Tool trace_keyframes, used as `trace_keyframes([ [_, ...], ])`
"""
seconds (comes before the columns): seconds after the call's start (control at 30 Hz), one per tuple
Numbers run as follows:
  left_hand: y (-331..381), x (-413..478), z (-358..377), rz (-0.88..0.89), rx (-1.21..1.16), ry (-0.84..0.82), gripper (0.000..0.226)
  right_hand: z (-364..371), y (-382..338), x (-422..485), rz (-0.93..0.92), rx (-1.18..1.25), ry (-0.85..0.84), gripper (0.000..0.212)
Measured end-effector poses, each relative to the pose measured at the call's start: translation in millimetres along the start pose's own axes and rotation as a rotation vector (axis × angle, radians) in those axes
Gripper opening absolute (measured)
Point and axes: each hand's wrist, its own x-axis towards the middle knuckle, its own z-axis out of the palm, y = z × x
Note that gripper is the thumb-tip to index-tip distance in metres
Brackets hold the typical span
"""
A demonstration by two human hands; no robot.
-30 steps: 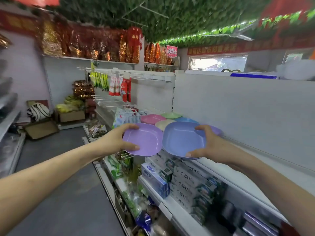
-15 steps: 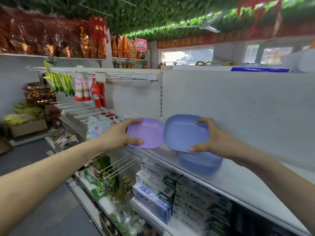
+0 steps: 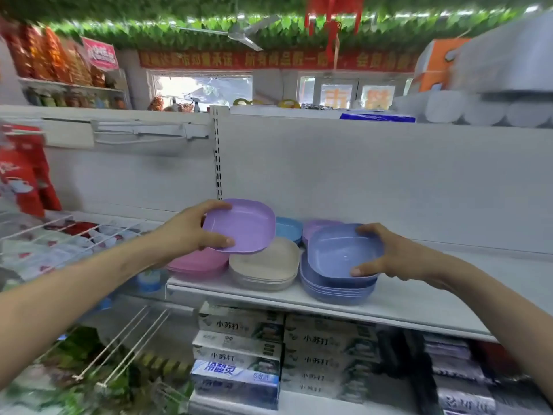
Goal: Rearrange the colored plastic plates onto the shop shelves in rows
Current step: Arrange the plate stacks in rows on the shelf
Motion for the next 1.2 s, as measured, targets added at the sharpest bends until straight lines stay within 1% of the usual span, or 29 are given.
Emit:
trace_keyframes([
  [0.1,-11,6,-8,0.003,-0.037,-0.024,0.068,3,-1,-6,0.046,-0.019,-0.004,0.092],
  [0.23,-22,12,-10,-0.002,-0.074,-0.046,0.070,6,-6,-5,0.047,-0.062,0.005,0.093],
  [0.43,-30,17,-11,-0.024,-0.101,-0.051,0.070,5,-4,8,0.070,-0.160,-0.048,0.095],
  [0.57,-30,21,-9,-0.040,-0.115,-0.033,0.069,7,0,17,0.144,-0.256,-0.133,0.096],
  [0.67,-28,25,-4,-0.042,-0.117,-0.030,0.069,13,2,22,0.156,-0.350,-0.205,0.088],
  [0.73,-22,28,0,-0.040,-0.114,-0.025,0.069,14,3,22,0.137,-0.378,-0.218,0.086],
  [0.87,-9,38,12,-0.038,-0.132,-0.017,0.068,12,3,21,0.089,-0.444,-0.218,0.087],
  [1.03,7,51,31,-0.041,-0.141,-0.019,0.070,3,1,24,0.044,-0.644,-0.152,0.097],
  [1.1,13,56,41,-0.042,-0.146,-0.026,0.070,-5,-1,26,0.008,-0.613,-0.131,0.100],
  [1.2,17,68,55,-0.048,-0.136,-0.059,0.070,-15,1,31,-0.021,-0.466,-0.074,0.093],
])
